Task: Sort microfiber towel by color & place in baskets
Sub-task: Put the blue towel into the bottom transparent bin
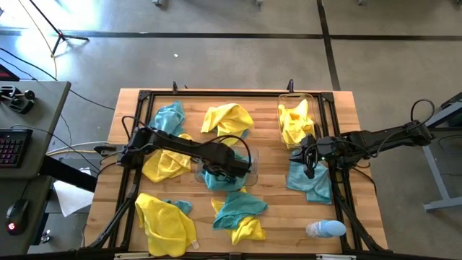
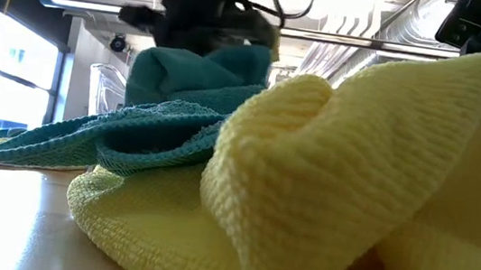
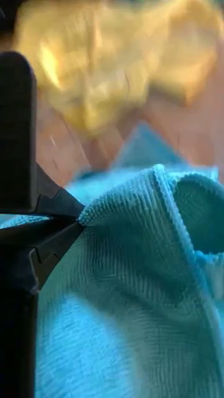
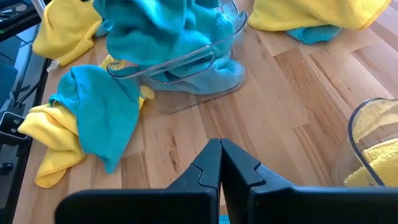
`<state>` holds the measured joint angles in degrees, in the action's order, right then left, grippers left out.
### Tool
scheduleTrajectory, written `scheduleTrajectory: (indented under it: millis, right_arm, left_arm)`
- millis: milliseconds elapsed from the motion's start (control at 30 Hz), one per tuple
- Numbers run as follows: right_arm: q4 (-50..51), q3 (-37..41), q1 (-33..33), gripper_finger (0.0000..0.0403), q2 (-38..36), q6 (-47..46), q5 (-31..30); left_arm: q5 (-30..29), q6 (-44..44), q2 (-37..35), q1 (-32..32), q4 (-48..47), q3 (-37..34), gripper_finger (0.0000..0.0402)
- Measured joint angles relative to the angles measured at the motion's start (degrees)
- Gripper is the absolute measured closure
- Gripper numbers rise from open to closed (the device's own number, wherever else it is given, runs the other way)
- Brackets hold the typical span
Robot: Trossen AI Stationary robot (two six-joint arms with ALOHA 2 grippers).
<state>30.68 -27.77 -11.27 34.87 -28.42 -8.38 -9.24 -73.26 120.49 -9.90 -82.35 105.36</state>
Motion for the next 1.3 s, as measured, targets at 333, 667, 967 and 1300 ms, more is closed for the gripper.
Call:
scheduleTrajectory:
  millis: [333,667,967,1300]
  right_arm:
    - [0.0,0.0,0.0,0.0403,0.0,0.2,0.0]
    - [0.0,0.0,0.0,0.0403,0.0,0.0,0.0]
    - [0.0,0.0,0.0,0.0403,0.0,0.0,0.0]
    - [-0.1,0.0,0.0,0.0403,0.0,0.0,0.0]
  left_arm:
    - [0.1,-2.6,-2.4,3.1,9.8,-10.7,0.0401]
    - [-2.5,-1.7,-2.1,4.1,17.7,-13.7,0.0401]
    - [-3.1,-1.6,-2.6,4.1,17.3,-13.3,0.04]
    - [-3.3,-1.7,-5.7,4.1,18.0,-13.1,0.04]
